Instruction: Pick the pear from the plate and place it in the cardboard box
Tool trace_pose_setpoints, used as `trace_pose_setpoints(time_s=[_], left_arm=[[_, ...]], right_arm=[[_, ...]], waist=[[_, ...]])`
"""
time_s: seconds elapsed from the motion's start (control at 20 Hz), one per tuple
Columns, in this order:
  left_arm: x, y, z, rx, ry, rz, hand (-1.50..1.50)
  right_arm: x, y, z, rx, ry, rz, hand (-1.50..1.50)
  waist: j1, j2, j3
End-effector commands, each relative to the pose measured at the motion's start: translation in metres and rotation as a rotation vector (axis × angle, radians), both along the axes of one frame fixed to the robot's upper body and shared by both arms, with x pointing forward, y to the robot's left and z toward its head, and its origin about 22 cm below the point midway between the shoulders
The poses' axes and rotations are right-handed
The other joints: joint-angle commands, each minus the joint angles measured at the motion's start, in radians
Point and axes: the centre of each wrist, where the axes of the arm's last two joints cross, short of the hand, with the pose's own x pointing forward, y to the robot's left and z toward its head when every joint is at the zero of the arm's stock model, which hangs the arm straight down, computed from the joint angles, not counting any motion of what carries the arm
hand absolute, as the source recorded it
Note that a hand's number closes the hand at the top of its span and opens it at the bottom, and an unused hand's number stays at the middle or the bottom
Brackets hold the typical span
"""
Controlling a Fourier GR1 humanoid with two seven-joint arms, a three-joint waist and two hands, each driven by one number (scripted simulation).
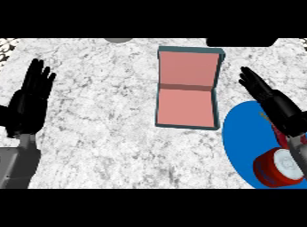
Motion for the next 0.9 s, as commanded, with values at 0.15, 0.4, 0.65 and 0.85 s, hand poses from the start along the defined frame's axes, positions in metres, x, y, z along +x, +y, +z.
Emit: trace_pose_setpoints(time_s=[0.15,0.4,0.65,0.85], left_arm=[[-0.014,0.014,-0.017,0.276,0.089,-0.017,0.00],[-0.033,0.004,-0.041,0.406,0.182,-0.074,0.00],[-0.048,0.002,-0.045,0.419,0.191,-0.066,0.00],[-0.051,-0.010,-0.047,0.425,0.195,-0.072,0.00]], right_arm=[[0.023,-0.015,0.008,0.585,-0.056,0.057,-1.50],[0.013,-0.097,-0.018,0.484,0.133,-0.263,1.50],[0.006,-0.124,-0.049,0.770,0.134,-0.252,-1.50],[0.006,-0.158,-0.033,0.543,0.104,-0.114,-1.50]], waist=[[0.003,-0.002,-0.010],[0.019,0.004,-0.014],[0.023,-0.006,-0.015],[0.032,-0.003,-0.014]])
